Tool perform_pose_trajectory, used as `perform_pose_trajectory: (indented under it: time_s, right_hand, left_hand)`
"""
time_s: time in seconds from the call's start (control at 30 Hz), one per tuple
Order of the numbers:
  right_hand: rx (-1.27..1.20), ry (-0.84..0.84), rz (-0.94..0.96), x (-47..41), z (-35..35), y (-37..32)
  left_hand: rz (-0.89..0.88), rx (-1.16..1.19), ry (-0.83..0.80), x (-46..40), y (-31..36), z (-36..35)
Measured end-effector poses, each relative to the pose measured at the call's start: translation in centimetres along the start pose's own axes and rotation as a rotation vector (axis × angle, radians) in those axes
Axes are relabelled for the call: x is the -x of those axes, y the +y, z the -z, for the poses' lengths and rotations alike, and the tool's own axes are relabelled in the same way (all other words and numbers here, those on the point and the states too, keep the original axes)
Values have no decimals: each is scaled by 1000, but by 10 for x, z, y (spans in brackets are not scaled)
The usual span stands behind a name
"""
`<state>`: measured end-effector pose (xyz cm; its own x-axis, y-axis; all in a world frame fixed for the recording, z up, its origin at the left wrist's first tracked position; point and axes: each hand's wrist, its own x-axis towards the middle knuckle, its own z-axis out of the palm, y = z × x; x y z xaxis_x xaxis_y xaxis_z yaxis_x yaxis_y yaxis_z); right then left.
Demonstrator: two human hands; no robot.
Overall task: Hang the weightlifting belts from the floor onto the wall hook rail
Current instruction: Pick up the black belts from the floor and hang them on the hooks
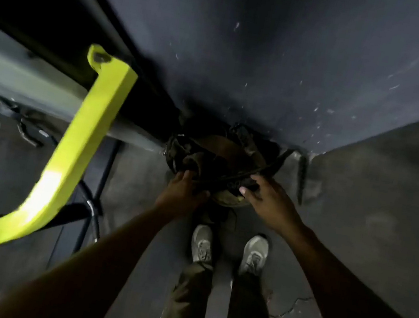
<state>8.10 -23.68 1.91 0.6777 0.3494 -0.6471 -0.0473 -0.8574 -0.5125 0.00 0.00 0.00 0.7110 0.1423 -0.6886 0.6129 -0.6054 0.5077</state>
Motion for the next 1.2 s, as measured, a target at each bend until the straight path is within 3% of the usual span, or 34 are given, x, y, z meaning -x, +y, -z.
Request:
perform_pose_trajectory:
  time_s: [0.13,0.33,0.5,0.6,0.73,0.9,1.03,1.2]
  right_hand:
    - [31,-163,25,-82,-67,16]
    - [146,-213,224,-196,-176,20]
    - [492,-192,352,-260,-242,39]
    - [612,-65,347,-264,-254,54]
    - [391,29,312,-233,-220,61]
    - [9,-76,313,-155,-125,62]
    - [-283,-85,251,-105,-57,53]
    - [-864,51,-131,-52,27,3]
  left_hand:
    - [146,99,75,-68,-58,-34]
    - [462,339,84,-158,-150,-96]
    - [628,685,148,-198,-194,-127]
    - [696,876,206,-202,-198,-138]
    - [740,1114,189,-189,-173,-124]
    - [445,1564,173,-158,-86,-72]
    - [418,1529,76,-123,6,-26]
    - [120,1406,7,-47,120,8]
